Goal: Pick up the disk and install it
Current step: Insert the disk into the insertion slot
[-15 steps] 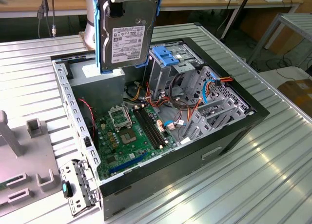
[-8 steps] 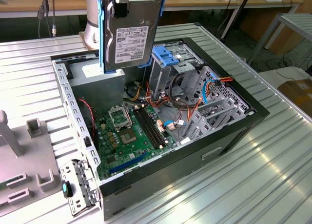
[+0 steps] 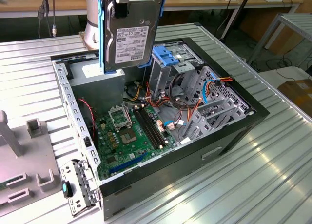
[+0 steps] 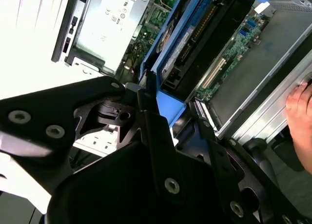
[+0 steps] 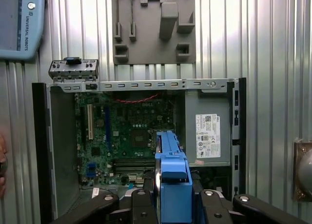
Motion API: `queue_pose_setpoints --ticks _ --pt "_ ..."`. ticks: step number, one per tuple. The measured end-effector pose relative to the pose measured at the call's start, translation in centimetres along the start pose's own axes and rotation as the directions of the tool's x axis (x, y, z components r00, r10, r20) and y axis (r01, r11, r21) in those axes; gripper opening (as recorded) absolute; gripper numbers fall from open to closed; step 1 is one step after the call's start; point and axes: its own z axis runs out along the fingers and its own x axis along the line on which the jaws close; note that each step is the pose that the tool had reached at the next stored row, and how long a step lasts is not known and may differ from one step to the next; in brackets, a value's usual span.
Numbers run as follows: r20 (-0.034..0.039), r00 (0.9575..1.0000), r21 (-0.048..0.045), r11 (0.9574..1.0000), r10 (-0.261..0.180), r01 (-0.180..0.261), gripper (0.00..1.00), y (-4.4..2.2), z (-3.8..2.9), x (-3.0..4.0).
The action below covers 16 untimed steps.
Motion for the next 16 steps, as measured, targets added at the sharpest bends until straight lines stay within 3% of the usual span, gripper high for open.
queue_pose_setpoints --ticks 3,6,8,13,16 --pt "0.0 1.0 0.0 1.0 0.0 0.0 0.37 0.0 0.0 0.07" --pt "-0.0001 1.0 0.0 1.0 0.0 0.0 0.37 -0.05 -0.01 1.45" --pt "0.0 1.0 0.0 1.0 0.0 0.0 0.37 -0.06 0.0 1.72" --pt "-0.0011 1.0 0.0 1.0 0.0 0.0 0.37 -0.17 0.02 3.25" --pt "-0.0034 1.0 0.0001 1.0 0.0 0.0 0.37 -0.81 0.09 3.83"
